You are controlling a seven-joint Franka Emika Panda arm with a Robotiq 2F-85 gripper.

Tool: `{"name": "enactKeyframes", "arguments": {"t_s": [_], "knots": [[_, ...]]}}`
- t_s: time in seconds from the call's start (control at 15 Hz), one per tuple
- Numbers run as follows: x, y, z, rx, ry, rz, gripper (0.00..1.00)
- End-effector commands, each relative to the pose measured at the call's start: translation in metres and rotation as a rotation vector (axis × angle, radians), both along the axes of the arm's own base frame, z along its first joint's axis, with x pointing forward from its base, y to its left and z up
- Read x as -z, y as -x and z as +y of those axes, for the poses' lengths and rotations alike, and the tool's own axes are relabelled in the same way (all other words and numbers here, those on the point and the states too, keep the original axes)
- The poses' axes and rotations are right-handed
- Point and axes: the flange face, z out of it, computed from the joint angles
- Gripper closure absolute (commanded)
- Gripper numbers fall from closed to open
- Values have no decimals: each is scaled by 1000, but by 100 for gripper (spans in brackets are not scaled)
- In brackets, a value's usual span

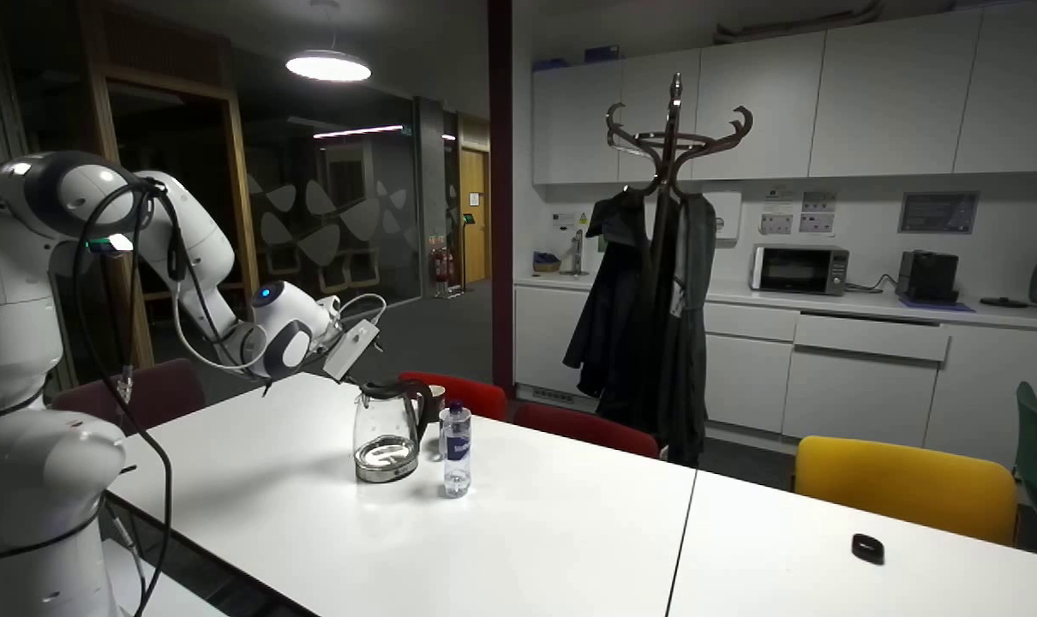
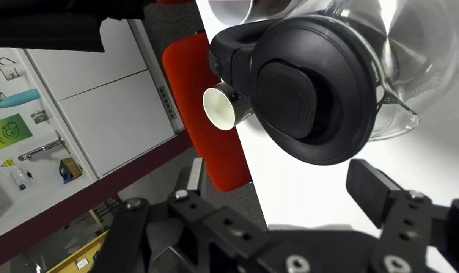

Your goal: Open the kettle

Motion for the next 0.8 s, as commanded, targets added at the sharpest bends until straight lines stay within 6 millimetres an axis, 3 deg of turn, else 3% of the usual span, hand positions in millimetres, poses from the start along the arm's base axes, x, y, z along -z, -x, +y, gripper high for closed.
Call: {"name": "enactKeyframes", "arguments": {"t_s": [0.0, 0.73], "knots": [[6, 5, 2, 20, -22, 16, 0], [36, 16, -12, 85, -28, 85, 0]]}}
